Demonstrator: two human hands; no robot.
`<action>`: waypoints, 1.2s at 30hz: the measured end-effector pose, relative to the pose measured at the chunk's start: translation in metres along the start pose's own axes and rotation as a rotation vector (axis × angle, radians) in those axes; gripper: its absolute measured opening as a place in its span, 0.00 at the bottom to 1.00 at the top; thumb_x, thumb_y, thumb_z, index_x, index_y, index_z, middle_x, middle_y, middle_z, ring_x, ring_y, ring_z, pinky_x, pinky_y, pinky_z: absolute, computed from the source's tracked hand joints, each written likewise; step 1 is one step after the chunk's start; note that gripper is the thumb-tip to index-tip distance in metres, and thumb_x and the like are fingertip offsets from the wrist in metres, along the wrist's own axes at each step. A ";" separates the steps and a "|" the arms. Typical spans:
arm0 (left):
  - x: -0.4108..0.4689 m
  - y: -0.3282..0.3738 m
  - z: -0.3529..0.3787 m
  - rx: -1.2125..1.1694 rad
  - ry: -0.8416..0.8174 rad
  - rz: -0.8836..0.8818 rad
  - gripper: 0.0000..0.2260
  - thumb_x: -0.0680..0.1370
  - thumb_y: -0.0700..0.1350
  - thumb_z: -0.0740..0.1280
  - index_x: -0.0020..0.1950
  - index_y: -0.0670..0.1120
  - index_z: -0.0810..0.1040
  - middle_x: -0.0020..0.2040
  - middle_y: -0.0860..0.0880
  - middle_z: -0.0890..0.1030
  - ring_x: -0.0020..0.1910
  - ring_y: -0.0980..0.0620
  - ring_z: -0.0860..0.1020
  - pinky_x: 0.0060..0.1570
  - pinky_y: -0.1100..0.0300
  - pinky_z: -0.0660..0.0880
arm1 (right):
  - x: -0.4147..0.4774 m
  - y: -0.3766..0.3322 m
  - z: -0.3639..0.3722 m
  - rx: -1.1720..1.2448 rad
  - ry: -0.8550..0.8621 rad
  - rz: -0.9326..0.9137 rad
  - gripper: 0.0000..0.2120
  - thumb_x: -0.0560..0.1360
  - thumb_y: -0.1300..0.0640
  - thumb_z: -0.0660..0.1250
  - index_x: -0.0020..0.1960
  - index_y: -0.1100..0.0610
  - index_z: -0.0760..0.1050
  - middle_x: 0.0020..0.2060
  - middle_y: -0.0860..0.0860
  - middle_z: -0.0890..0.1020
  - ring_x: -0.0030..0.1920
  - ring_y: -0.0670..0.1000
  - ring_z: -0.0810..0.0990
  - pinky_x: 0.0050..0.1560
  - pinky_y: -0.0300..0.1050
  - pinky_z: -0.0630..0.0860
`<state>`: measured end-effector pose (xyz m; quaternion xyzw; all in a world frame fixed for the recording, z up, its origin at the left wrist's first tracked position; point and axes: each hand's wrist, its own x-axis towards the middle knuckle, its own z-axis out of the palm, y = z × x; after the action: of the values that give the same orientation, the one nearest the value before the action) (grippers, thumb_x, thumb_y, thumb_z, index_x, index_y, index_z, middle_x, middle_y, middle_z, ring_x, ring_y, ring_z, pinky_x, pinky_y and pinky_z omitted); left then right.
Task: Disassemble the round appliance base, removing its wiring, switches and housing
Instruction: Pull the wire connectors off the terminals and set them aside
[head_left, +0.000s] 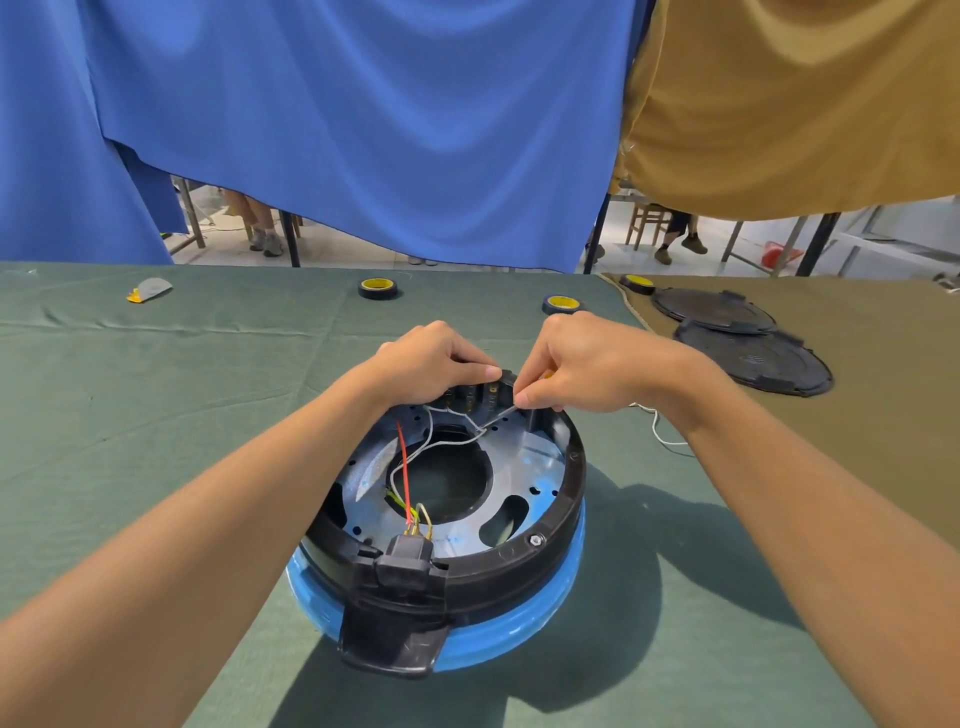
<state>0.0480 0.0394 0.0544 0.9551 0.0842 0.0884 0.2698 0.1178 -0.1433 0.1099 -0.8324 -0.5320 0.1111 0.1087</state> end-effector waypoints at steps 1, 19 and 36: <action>0.000 0.000 0.000 -0.006 -0.002 -0.002 0.10 0.78 0.56 0.65 0.56 0.58 0.84 0.33 0.66 0.78 0.35 0.57 0.72 0.43 0.53 0.72 | 0.001 0.000 0.000 0.020 -0.003 0.010 0.07 0.76 0.54 0.69 0.47 0.50 0.86 0.36 0.47 0.85 0.38 0.44 0.81 0.38 0.37 0.77; -0.004 0.000 -0.001 0.054 -0.005 0.009 0.12 0.79 0.59 0.63 0.57 0.60 0.83 0.45 0.52 0.85 0.39 0.52 0.75 0.40 0.56 0.69 | 0.004 0.008 0.013 0.026 0.194 0.012 0.06 0.76 0.52 0.68 0.47 0.48 0.85 0.40 0.45 0.84 0.39 0.40 0.79 0.35 0.33 0.72; 0.001 -0.005 0.000 -0.026 0.022 0.010 0.09 0.77 0.58 0.67 0.53 0.60 0.84 0.27 0.58 0.75 0.29 0.56 0.66 0.40 0.56 0.66 | 0.023 0.008 -0.017 -0.088 -0.049 0.006 0.05 0.75 0.52 0.71 0.47 0.46 0.85 0.32 0.43 0.83 0.36 0.40 0.80 0.35 0.34 0.72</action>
<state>0.0487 0.0437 0.0515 0.9510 0.0814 0.1012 0.2806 0.1392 -0.1270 0.1224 -0.8351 -0.5362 0.1081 0.0586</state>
